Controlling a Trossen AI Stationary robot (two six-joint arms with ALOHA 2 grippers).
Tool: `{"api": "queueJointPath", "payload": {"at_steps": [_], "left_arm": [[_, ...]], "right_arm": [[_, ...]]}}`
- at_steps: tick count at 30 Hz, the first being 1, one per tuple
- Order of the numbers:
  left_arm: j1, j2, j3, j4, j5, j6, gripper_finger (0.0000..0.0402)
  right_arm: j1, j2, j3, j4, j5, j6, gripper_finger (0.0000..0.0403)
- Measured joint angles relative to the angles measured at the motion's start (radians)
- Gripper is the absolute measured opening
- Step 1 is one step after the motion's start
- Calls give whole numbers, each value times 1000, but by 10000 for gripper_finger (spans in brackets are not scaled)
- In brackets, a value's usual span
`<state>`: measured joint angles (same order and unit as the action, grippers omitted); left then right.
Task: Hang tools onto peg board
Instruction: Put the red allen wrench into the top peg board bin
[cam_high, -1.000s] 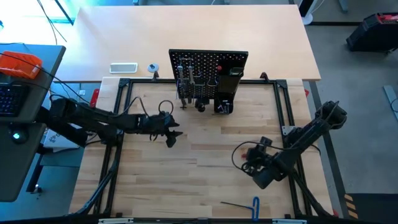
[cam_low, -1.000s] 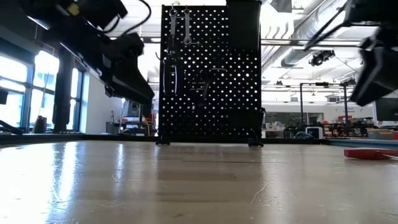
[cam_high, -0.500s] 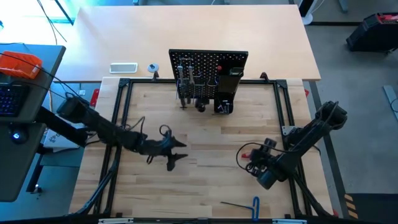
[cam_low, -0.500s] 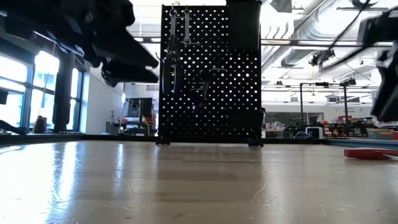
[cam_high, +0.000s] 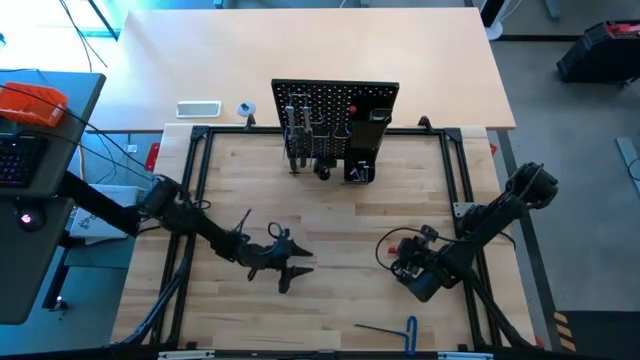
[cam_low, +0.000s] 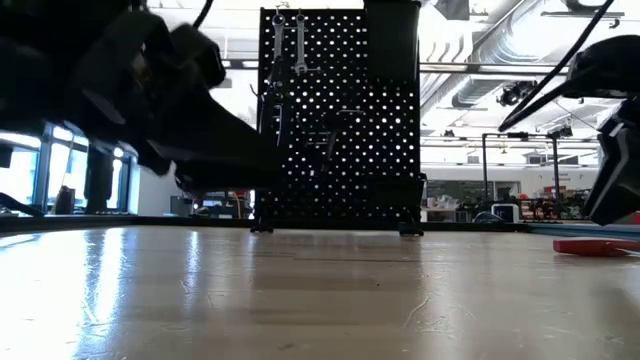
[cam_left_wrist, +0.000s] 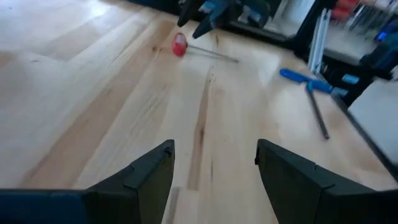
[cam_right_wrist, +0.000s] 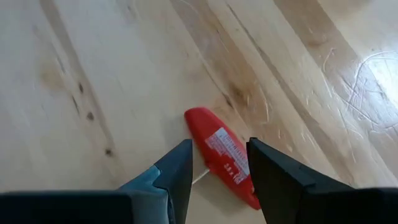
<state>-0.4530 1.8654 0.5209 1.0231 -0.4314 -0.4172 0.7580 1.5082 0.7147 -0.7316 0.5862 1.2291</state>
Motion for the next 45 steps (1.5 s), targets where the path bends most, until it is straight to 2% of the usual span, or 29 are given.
{"api": "queueJointPath", "payload": {"at_steps": [4, 7, 14, 23, 27, 33, 38, 45], "left_arm": [[2, 107, 6, 196, 0, 1, 218], [2, 161, 22, 271, 1, 8, 218], [2, 219, 77, 273, 11, 8, 218], [4, 220, 101, 259, 30, 28, 218], [14, 220, 102, 258, 30, 28, 218], [15, 220, 102, 257, 29, 28, 218], [15, 220, 102, 258, 29, 28, 218], [18, 220, 106, 262, 28, 26, 218]], "right_arm": [[-23, 0, 0, 0, -1, -24, 154], [-48, 0, -2, 11, -2, -57, 167], [-107, 0, -50, 96, -51, -121, 202], [-137, -6, -129, 241, -144, -188, 204], [-135, -7, -167, 275, -142, -152, 186], [-134, -6, -174, 302, -139, -176, 106], [-134, -4, -173, 310, -129, -183, 103], [-136, 5, -103, 262, -108, -243, 102]]}}
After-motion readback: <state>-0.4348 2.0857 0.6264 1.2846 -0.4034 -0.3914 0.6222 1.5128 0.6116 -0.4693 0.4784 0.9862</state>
